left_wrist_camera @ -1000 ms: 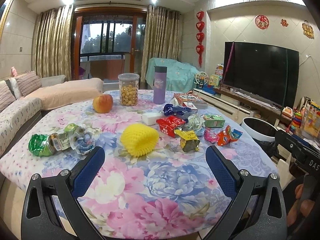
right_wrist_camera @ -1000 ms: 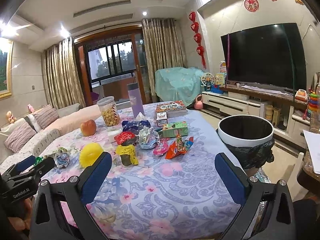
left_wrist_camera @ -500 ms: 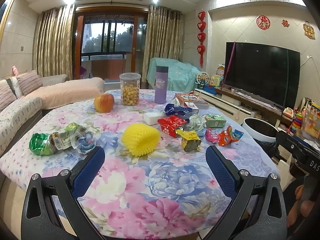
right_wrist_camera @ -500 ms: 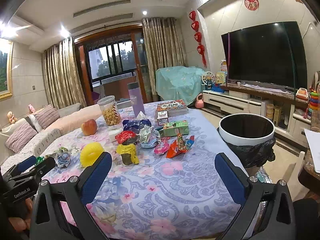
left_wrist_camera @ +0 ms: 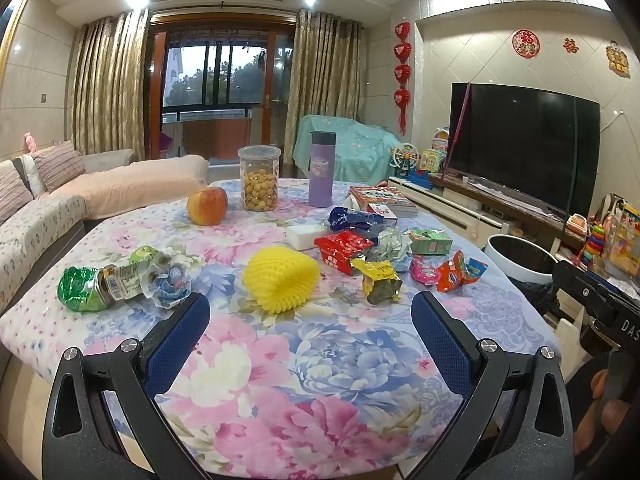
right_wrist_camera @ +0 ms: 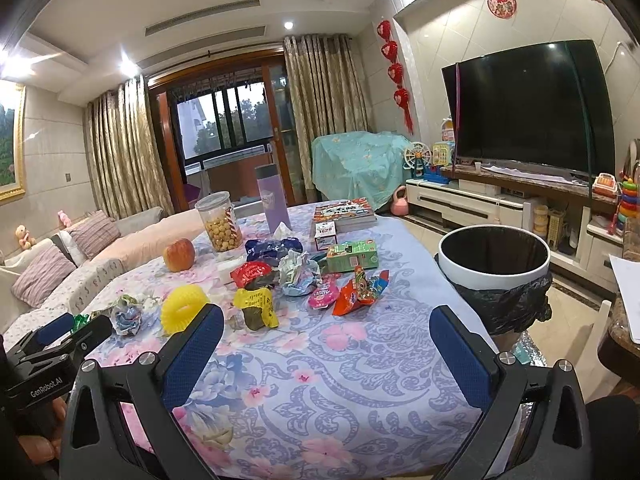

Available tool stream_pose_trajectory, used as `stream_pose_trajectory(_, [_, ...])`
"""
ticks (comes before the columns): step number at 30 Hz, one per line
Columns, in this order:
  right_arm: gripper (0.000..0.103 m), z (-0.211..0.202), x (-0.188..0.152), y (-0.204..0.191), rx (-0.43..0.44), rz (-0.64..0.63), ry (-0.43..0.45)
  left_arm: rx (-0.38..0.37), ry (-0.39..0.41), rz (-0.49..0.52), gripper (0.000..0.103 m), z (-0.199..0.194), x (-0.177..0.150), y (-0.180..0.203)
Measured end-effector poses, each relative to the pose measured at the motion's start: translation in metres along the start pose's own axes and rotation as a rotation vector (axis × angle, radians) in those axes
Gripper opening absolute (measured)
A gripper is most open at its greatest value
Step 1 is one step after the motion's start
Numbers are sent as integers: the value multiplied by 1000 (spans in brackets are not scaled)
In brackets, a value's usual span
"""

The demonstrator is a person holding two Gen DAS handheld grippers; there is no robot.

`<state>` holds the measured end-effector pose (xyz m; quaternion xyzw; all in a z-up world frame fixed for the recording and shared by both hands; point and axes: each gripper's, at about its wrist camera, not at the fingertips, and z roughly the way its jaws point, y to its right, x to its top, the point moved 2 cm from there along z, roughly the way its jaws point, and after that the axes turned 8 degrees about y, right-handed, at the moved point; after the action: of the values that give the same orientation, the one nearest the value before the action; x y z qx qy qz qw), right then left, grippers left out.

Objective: Collect trash

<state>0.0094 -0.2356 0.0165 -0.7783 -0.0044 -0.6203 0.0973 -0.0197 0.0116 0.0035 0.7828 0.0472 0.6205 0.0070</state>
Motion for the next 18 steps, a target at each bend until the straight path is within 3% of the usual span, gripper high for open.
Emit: stream_pose_trajectory(18, [103, 1, -1, 0, 0, -1, -4, 1, -3, -1, 103, 2, -1, 1])
